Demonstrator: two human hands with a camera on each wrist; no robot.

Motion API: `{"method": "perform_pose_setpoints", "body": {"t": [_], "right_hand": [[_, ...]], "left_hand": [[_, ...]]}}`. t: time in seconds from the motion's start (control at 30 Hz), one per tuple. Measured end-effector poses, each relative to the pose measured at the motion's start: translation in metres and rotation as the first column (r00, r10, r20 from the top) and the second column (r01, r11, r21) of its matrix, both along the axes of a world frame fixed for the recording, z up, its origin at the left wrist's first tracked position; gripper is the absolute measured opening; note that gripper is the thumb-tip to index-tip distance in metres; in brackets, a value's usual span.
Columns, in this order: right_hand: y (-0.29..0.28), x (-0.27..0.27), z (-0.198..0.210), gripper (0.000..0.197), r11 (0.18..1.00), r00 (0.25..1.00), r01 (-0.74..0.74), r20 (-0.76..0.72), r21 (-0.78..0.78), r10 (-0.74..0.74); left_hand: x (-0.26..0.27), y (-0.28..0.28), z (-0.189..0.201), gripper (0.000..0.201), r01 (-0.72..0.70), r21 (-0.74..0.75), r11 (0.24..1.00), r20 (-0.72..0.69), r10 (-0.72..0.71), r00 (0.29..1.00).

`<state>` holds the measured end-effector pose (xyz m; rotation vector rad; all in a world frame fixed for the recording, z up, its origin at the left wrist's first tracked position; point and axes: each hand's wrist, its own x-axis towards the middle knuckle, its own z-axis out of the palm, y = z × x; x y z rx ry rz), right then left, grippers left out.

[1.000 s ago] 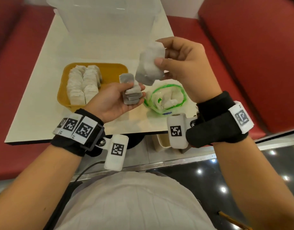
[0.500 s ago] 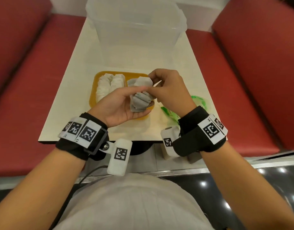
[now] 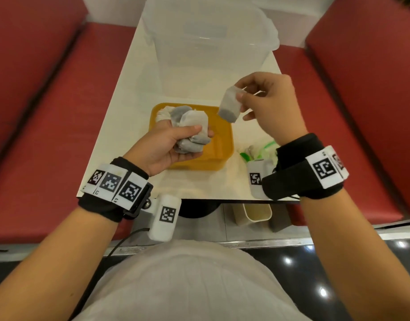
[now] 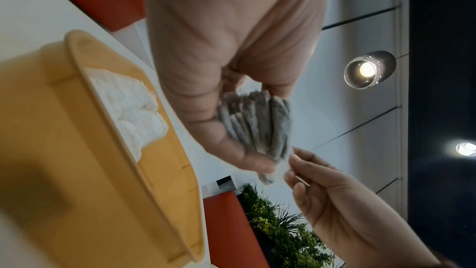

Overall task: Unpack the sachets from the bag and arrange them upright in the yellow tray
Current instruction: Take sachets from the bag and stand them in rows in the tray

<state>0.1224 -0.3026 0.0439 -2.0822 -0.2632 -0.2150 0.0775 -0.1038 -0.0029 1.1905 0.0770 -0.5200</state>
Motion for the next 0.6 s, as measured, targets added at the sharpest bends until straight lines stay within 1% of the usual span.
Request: {"method": "perform_pose_setpoints", "body": {"t": [0.07, 0.13, 0.17, 0.2, 0.27, 0.33, 0.4, 0.43, 0.53, 0.6], "right_hand": [[-0.006, -0.002, 0.012, 0.011, 0.997, 0.999, -0.048, 0.008, -0.060, 0.048], [-0.007, -0.008, 0.024, 0.007, 0.979, 0.984, -0.178, -0.024, -0.098, 0.177], [-0.006, -0.011, 0.029, 0.005, 0.958, 0.963, -0.267, -0.062, -0.105, 0.262], [-0.003, -0.014, 0.033, 0.003, 0.931, 0.934, -0.352, -0.110, -0.101, 0.341], [0.006, -0.016, 0.035, 0.002, 0.887, 0.883, -0.453, -0.183, -0.085, 0.433], [0.019, -0.013, 0.029, 0.003, 0.882, 0.891, -0.447, -0.165, -0.146, 0.424], [0.031, -0.008, 0.020, 0.001, 0.892, 0.918, -0.397, -0.112, -0.214, 0.382], [0.035, -0.006, 0.016, 0.003, 0.897, 0.926, -0.377, -0.095, -0.230, 0.364], [0.043, 0.002, 0.009, 0.004, 0.895, 0.925, -0.379, -0.114, -0.234, 0.362], [0.043, 0.010, 0.007, 0.006, 0.908, 0.931, -0.363, -0.117, -0.210, 0.345]], "left_hand": [[0.000, 0.004, -0.001, 0.027, -0.030, 0.009, 1.000, 0.004, 0.030, 1.000], [0.000, 0.008, -0.001, 0.039, -0.049, 0.020, 0.999, 0.030, 0.048, 0.998], [0.000, 0.009, -0.002, 0.039, -0.054, 0.030, 0.998, 0.051, 0.053, 0.997], [0.001, 0.009, -0.002, 0.036, -0.064, 0.039, 0.997, 0.074, 0.061, 0.995], [0.001, 0.008, -0.002, 0.027, -0.109, 0.060, 0.992, 0.111, 0.102, 0.988], [0.002, 0.007, -0.003, 0.020, -0.128, 0.065, 0.990, 0.144, 0.118, 0.982], [0.002, 0.008, -0.003, 0.021, -0.119, 0.056, 0.991, 0.173, 0.107, 0.979], [0.003, 0.009, -0.003, 0.021, -0.114, 0.054, 0.992, 0.184, 0.103, 0.978], [0.006, 0.014, -0.006, 0.023, -0.135, 0.069, 0.988, 0.197, 0.119, 0.973], [0.008, 0.018, -0.010, 0.030, -0.195, 0.065, 0.979, 0.177, 0.181, 0.967]]}}
